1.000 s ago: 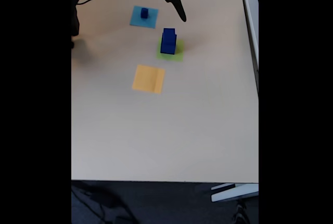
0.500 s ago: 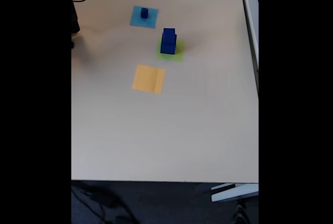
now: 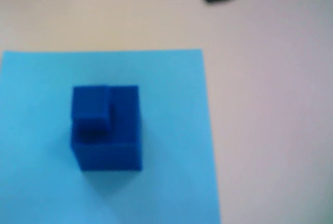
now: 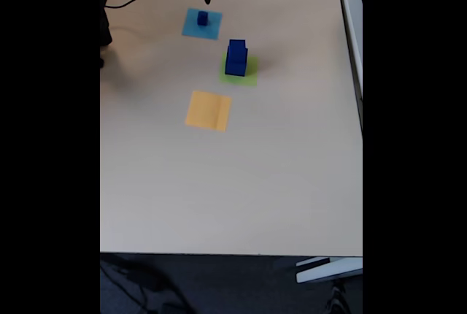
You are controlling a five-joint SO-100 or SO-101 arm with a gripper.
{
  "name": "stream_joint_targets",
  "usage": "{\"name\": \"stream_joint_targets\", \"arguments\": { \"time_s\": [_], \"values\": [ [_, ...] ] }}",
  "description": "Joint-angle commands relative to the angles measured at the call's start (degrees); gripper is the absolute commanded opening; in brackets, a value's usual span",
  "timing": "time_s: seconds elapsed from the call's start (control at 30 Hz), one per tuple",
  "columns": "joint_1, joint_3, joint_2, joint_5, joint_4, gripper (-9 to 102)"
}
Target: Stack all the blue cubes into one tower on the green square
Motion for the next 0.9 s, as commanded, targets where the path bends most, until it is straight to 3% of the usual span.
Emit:
{"name": "stream_joint_targets", "arguments": {
  "time_s": [0.0, 0.13, 0.67, 0.87],
  "values": [
    [-0.35, -3.16, -0.53, -0.97, 0.44, 22],
    [-0.26, -3.87, -3.34, -1.76, 0.44, 18],
    [-0.88, -5.89, -9.32, -2.46, 0.26, 28],
    [-1.32, -6.06, -10.72, -2.11, 0.26, 26]
  ]
}}
